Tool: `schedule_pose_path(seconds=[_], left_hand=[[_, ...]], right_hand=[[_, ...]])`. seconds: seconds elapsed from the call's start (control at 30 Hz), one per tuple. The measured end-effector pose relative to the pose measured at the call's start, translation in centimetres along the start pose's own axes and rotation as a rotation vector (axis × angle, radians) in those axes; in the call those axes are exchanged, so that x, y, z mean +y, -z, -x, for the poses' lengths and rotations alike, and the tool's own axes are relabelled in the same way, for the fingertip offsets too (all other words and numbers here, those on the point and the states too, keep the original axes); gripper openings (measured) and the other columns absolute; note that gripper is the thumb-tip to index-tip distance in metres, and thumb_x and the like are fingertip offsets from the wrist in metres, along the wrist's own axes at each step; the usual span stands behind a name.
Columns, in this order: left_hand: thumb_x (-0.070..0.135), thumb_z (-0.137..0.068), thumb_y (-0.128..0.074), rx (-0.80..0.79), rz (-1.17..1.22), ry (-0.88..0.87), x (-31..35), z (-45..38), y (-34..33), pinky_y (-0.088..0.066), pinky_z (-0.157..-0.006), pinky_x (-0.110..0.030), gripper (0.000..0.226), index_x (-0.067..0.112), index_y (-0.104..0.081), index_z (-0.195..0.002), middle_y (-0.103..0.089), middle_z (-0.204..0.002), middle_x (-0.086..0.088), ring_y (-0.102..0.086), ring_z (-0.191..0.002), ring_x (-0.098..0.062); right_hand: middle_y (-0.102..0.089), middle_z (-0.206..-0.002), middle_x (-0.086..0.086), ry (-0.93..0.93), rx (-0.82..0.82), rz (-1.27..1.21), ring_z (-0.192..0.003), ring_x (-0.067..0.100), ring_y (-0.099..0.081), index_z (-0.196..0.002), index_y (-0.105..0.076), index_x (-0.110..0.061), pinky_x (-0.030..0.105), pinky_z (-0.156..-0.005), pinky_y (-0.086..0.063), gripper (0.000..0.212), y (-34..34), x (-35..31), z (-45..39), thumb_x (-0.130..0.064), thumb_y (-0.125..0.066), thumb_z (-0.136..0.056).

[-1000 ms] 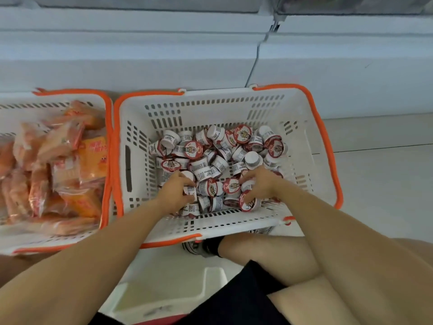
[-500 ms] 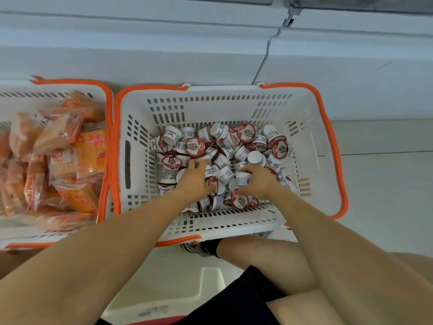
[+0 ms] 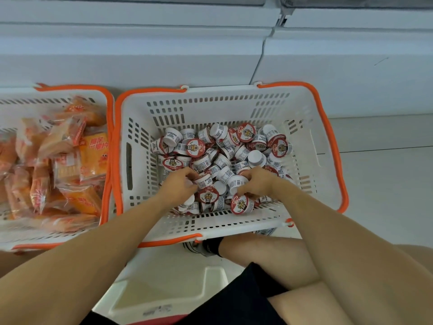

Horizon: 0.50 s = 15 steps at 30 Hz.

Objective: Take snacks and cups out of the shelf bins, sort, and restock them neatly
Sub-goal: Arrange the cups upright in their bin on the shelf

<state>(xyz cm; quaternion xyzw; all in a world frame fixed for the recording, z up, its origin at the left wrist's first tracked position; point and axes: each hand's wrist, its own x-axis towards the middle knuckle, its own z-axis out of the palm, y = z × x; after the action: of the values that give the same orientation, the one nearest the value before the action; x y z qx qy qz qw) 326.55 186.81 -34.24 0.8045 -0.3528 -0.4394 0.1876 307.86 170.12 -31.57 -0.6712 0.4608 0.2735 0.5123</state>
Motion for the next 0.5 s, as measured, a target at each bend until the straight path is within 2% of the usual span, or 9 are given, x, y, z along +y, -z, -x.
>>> schedule_pose_path(seconds=[0.07, 0.13, 0.2, 0.27, 0.33, 0.4, 0.43, 0.5], left_hand=[[0.03, -0.084, -0.079, -0.046, -0.097, -0.035, 0.0, -0.2, -0.7, -0.045, -0.091, -0.027, 0.056, 0.017, -0.056, -0.133, -0.057, -0.126, 0.001, -0.056, -0.107, -0.016], [0.038, -0.08, -0.081, 0.002, -0.138, -0.022, 0.3, -0.6, -1.9, -0.045, -0.093, -0.032, 0.061, 0.019, -0.055, -0.132, -0.057, -0.125, 0.0, -0.056, -0.111, -0.02], [0.039, -0.081, -0.08, 0.091, -0.142, -0.015, 0.6, -1.0, -2.4, -0.047, -0.082, -0.032, 0.046, 0.02, -0.059, -0.117, -0.06, -0.112, 0.002, -0.059, -0.099, -0.019], [0.039, -0.082, -0.079, 0.127, -0.115, -0.027, 0.9, -1.1, -2.2, -0.05, -0.074, -0.033, 0.031, 0.021, -0.061, -0.1, -0.064, -0.098, 0.004, -0.06, -0.086, -0.016], [0.036, -0.084, -0.078, 0.142, -0.046, -0.045, 1.0, -0.6, -1.3, -0.052, -0.072, -0.036, 0.022, 0.021, -0.062, -0.087, -0.067, -0.086, 0.004, -0.061, -0.078, -0.015], [0.033, -0.084, -0.078, 0.116, -0.012, -0.054, 0.9, 0.0, -0.2, -0.049, -0.067, -0.033, 0.021, 0.019, -0.062, -0.083, -0.065, -0.082, 0.005, -0.06, -0.075, -0.015], [0.032, -0.085, -0.078, 0.095, -0.003, -0.045, 0.7, 0.3, 0.4, -0.045, -0.063, -0.03, 0.021, 0.018, -0.063, -0.083, -0.064, -0.081, 0.006, -0.058, -0.072, -0.013], [0.031, -0.087, -0.075, 0.049, 0.048, -0.02, 0.5, 1.1, 1.7, -0.038, -0.056, -0.025, 0.021, 0.014, -0.063, -0.083, -0.061, -0.076, 0.005, -0.053, -0.065, -0.012]], right_hand=[[-0.065, -0.081, 0.007, -0.004, -0.019, 0.001, -0.061, 0.017, -0.06, -0.096, -0.063, -0.011, 0.026, -0.053, -0.051, 0.014, -0.7, -0.3, 0.2, -0.008, -0.073, -0.087], [-0.067, -0.096, 0.008, -0.011, -0.051, -0.02, -0.078, 0.022, -0.067, -0.112, -0.059, -0.014, 0.032, -0.06, -0.057, 0.027, -1.7, -0.6, 0.4, -0.011, -0.073, -0.089], [-0.067, -0.109, 0.009, 0.015, -0.053, 0.033, -0.087, 0.024, -0.066, -0.13, -0.057, -0.014, 0.034, -0.069, -0.057, 0.049, -2.5, -0.7, 0.6, -0.01, -0.076, -0.086], [-0.066, -0.11, 0.01, 0.037, -0.022, 0.058, -0.081, 0.02, -0.063, -0.137, -0.055, -0.015, 0.03, -0.066, -0.051, 0.058, -2.5, -0.9, 0.9, -0.006, -0.077, -0.083], [-0.068, -0.101, 0.01, 0.041, -0.029, 0.022, -0.071, 0.018, -0.061, -0.131, -0.058, -0.014, 0.027, -0.06, -0.048, 0.054, -2.0, -0.8, 1.1, -0.003, -0.078, -0.082], [-0.067, -0.091, 0.011, 0.02, -0.049, -0.066, -0.065, 0.02, -0.062, -0.118, -0.061, -0.012, 0.031, -0.057, -0.051, 0.042, -1.4, -0.7, 1.4, 0.0, -0.078, -0.081], [-0.068, -0.093, 0.012, 0.011, -0.04, -0.112, -0.068, 0.022, -0.064, -0.116, -0.061, -0.01, 0.031, -0.058, -0.054, 0.039, -1.2, -0.6, 1.6, -0.001, -0.078, -0.082], [-0.069, -0.105, 0.014, -0.008, -0.015, -0.203, -0.08, 0.025, -0.07, -0.126, -0.057, -0.008, 0.031, -0.059, -0.056, 0.05, -0.6, -0.6, 1.7, -0.004, -0.079, -0.082]])
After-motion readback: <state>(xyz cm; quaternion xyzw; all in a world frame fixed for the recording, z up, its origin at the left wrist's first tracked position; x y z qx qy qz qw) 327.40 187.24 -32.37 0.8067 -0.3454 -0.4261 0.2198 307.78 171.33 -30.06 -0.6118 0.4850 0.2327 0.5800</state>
